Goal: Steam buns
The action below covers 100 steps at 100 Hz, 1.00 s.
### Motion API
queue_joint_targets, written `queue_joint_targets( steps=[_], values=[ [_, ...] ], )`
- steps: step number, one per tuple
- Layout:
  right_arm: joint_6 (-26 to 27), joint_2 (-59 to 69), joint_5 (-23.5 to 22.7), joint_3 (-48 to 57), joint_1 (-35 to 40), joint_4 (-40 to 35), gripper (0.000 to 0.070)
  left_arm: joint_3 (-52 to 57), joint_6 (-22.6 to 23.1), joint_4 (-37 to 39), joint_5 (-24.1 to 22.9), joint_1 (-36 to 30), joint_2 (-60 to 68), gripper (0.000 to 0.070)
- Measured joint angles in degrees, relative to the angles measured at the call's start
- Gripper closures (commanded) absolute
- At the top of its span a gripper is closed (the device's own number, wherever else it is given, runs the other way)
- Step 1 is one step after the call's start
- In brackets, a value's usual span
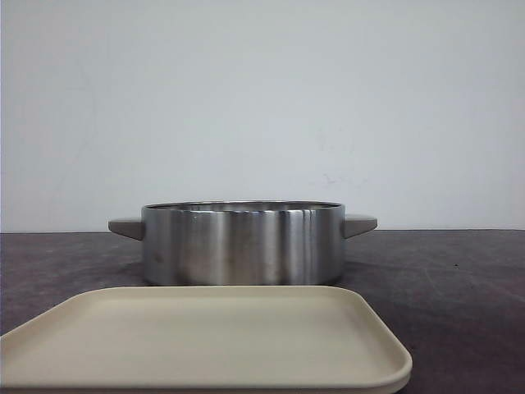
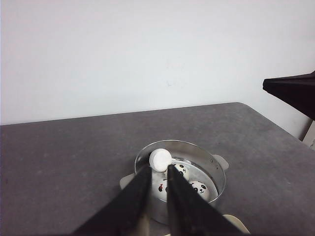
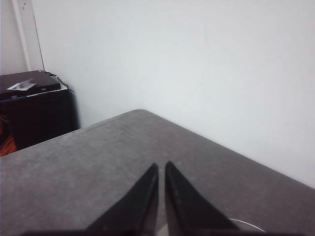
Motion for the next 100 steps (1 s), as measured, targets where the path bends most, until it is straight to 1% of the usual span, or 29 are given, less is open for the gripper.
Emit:
queue_joint_targets(
  steps=[16,26,43,65,74,83,90,100],
  values=[
    [0.04,-1.22,0.44,0.0,-1.2,-5.9,0.0684,0.0,0.0,0.0,0.0,0.0,0.0,0.0689],
    [0.04,-3.21,0.39,0.0,-2.84,-10.84,0.0684,0.0,0.0,0.0,0.0,0.0,0.0,0.0689],
    [0.04,-7.1,0.39,0.0,-7.54,-18.67,0.0684,0.0,0.0,-0.02,0.0,0.0,0.0,0.0689],
    [-0.39,-10.97,0.31,-0.07,-14.73,-24.24,0.0684,0.0,0.0,-0.02,0.0,0.0,0.0,0.0689],
    [-1.46,-14.19,0.28,-1.75,-17.66,-23.37,0.0684,0.0,0.0,-0.02,0.0,0.0,0.0,0.0689],
    [-1.81,-18.43,-0.02,-5.81,-20.65,-21.68,0.0684,0.0,0.0,0.0,0.0,0.0,0.0,0.0689],
    [-1.92,-21.99,-1.2,-10.64,-23.19,-18.25,0.0684,0.0,0.0,-0.02,0.0,0.0,0.0,0.0689],
    [-2.03,-27.8,-3.26,-20.0,-27.3,-10.64,0.0684,0.0,0.0,-0.02,0.0,0.0,0.0,0.0689]
  ],
)
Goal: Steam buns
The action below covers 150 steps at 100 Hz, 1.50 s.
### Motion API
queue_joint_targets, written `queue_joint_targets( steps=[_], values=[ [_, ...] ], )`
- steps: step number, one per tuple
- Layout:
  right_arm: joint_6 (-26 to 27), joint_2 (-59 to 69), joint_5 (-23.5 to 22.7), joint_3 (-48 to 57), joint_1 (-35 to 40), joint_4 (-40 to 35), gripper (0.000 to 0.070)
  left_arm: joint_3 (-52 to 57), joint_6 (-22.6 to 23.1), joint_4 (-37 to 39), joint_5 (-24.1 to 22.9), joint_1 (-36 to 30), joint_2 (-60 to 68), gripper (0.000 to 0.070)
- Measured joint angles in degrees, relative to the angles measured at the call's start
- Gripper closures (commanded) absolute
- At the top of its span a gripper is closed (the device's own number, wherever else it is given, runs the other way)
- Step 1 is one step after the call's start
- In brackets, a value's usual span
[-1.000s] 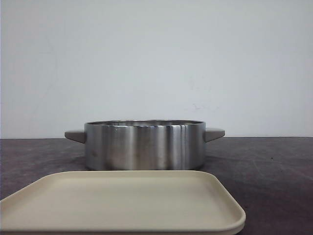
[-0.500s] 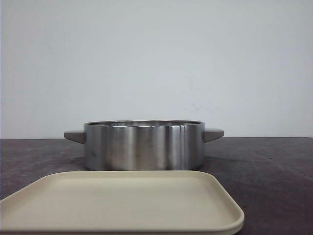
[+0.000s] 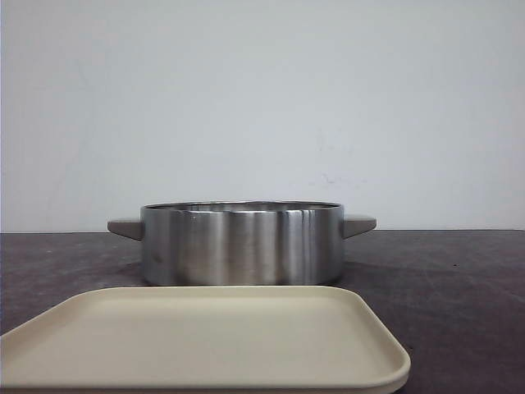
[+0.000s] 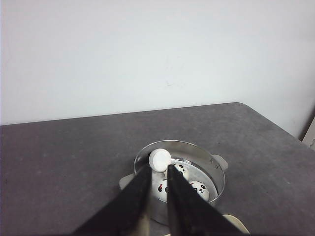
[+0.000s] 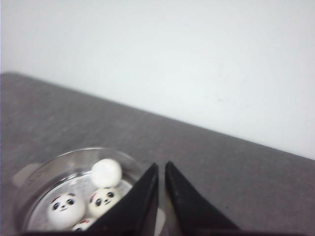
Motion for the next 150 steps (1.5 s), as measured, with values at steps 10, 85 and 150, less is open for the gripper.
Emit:
queue_joint_targets(
  steps=[10,85,150],
  values=[
    [0.0,-6.6,-2.43,-10.71,-4.35,8.76,0.0684,0.0,0.0,0.02,0.0,0.0,0.0,0.0689],
    [3.63,-37.9,-10.1,-48.63,-29.07,18.53,0.0684,0.0,0.0,0.0,0.0,0.0,0.0,0.0689],
    [5.66,-40.63,-12.35,-50.21,-29.18,6.51,0.0684,0.0,0.0,0.0,0.0,0.0,0.0,0.0689]
  ],
)
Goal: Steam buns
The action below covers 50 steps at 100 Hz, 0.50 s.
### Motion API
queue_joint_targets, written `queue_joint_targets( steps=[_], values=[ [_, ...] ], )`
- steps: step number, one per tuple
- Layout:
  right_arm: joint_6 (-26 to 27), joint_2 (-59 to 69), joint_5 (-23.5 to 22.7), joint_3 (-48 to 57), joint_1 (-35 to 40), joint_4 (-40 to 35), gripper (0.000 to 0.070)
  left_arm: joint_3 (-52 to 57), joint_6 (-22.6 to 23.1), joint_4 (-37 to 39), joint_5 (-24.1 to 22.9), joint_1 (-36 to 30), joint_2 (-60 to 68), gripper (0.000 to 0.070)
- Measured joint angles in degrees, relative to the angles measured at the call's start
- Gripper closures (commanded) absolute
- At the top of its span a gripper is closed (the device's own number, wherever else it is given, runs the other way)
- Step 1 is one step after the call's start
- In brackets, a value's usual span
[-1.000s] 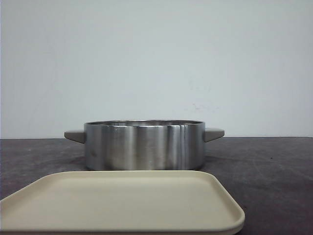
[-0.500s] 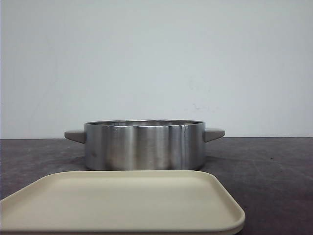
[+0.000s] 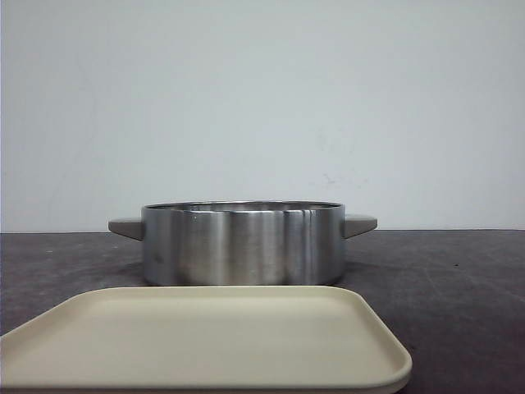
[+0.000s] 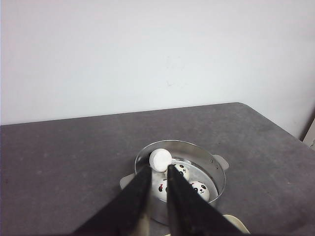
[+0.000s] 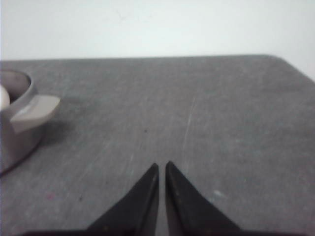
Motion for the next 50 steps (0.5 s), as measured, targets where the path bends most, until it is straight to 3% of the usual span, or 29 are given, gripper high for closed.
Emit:
queue_joint_targets(
  steps=[50],
  values=[
    [0.83,0.0,-0.42,0.02,0.0,-1.03,0.0684,0.0,0.0,0.0,0.0,0.0,0.0,0.0689]
  ],
)
